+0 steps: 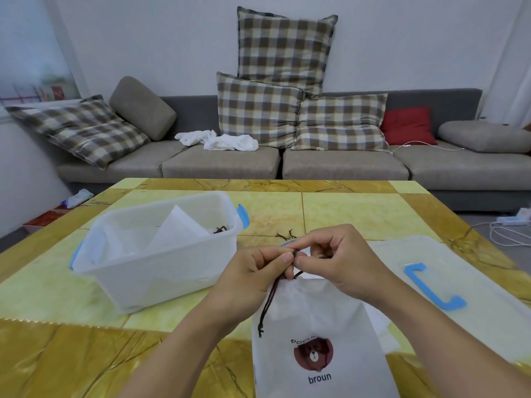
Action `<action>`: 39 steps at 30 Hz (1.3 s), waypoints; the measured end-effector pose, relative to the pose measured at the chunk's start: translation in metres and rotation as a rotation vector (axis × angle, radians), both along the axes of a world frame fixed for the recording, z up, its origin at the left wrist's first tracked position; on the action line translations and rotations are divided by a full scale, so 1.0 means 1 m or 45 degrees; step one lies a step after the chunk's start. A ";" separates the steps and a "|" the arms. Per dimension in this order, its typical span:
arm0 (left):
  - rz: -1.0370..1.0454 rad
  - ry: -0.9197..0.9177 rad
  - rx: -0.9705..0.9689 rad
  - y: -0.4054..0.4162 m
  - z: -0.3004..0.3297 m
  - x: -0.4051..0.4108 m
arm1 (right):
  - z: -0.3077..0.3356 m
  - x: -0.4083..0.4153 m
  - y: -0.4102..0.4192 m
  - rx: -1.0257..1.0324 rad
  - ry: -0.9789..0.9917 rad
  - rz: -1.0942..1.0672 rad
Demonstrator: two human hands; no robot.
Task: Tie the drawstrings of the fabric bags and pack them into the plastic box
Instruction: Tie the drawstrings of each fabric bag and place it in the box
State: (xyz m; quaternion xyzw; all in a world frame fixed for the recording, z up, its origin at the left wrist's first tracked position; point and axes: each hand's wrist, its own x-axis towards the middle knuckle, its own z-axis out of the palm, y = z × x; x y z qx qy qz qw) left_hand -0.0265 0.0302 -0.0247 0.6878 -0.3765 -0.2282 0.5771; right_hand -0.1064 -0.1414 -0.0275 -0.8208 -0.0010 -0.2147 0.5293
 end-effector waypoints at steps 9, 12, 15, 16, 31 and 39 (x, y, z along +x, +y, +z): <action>0.011 0.007 0.034 0.003 0.004 0.000 | -0.001 0.009 0.022 0.629 0.128 -0.203; 0.038 0.013 0.030 0.003 0.002 0.003 | -0.003 0.013 0.023 0.731 0.241 -0.203; 0.059 0.041 0.006 0.004 0.001 0.005 | 0.000 0.011 0.018 0.584 0.285 -0.100; 0.062 0.043 0.000 0.004 0.000 0.006 | 0.003 0.009 0.017 0.518 0.291 -0.045; 0.007 0.154 -0.072 0.000 -0.006 0.005 | 0.007 0.009 0.017 0.598 0.280 -0.184; -0.072 0.175 -0.097 0.001 -0.008 0.007 | 0.006 0.007 0.014 0.666 0.368 -0.180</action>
